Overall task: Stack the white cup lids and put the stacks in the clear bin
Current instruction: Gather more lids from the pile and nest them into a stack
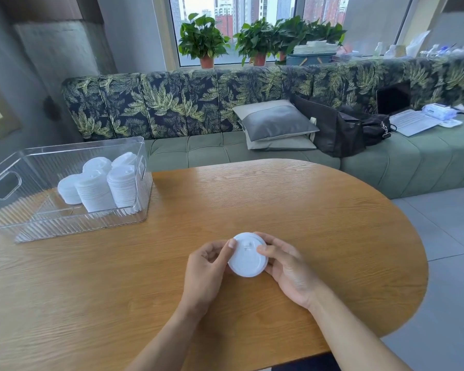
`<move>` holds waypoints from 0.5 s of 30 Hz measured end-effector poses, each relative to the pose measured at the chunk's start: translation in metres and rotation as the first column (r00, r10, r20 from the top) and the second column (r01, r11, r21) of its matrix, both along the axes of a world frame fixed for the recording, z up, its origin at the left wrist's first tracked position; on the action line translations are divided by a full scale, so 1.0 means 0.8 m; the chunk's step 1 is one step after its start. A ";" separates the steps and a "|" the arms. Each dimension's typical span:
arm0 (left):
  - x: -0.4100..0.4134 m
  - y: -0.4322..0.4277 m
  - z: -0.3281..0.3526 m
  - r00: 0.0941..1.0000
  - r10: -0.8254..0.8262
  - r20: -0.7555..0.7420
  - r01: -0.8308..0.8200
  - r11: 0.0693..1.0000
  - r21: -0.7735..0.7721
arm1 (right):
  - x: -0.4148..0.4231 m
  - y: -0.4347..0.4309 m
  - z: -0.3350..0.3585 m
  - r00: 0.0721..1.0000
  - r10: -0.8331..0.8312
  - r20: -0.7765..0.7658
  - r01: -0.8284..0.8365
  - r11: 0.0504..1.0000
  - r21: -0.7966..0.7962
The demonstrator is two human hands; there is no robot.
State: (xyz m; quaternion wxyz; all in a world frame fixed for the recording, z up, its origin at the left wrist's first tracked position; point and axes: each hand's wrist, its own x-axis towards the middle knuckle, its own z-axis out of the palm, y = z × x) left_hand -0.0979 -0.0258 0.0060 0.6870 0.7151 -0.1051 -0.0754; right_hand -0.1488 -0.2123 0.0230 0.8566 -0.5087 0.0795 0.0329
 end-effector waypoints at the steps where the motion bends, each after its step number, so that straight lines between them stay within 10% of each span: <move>1: 0.000 -0.001 -0.001 1.000 0.008 -0.004 -0.008 1.000 -0.015 | 0.000 0.002 0.000 1.000 -0.003 -0.003 0.003 1.000 -0.007; 15: -0.004 -0.004 -0.001 0.997 0.074 0.004 -0.073 0.996 -0.044 | 0.001 0.004 0.000 1.000 -0.008 -0.014 0.008 1.000 -0.028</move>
